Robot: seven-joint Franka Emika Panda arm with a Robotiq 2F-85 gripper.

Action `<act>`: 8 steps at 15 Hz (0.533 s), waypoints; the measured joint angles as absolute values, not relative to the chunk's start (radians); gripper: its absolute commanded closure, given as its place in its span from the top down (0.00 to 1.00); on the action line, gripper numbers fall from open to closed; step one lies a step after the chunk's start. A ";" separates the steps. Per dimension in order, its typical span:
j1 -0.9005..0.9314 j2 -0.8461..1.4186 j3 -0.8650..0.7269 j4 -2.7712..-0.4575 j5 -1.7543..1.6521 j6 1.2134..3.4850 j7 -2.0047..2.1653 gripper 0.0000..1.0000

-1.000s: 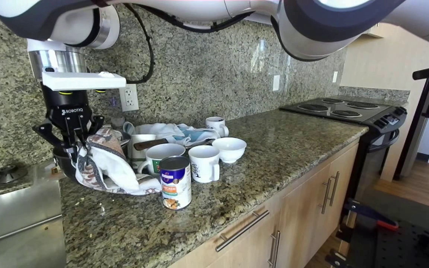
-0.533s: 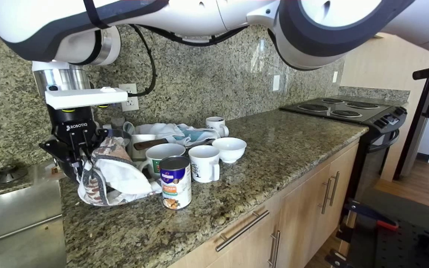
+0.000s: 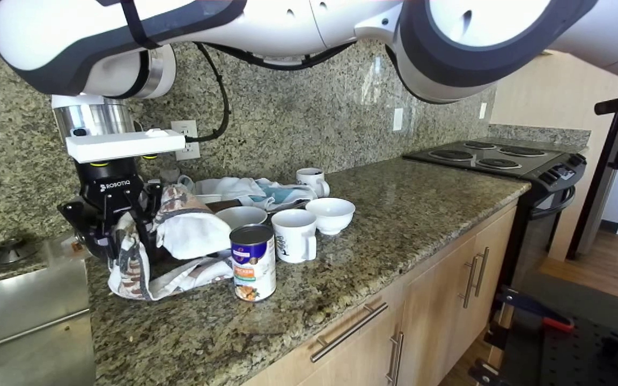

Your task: Use the towel to wipe in the white bowl

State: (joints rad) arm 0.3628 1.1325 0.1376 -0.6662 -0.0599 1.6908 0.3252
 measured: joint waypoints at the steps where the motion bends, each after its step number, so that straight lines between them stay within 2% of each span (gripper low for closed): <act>1: 0.363 1.135 0.136 -0.666 -0.060 1.689 0.325 0.89; 3: 0.362 1.138 0.134 -0.666 -0.060 1.684 0.325 1.00; 8: 0.362 1.138 0.133 -0.649 -0.061 1.650 0.325 1.00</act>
State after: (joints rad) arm 0.3622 1.1378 0.1326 -0.6486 -0.0609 1.6498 0.3254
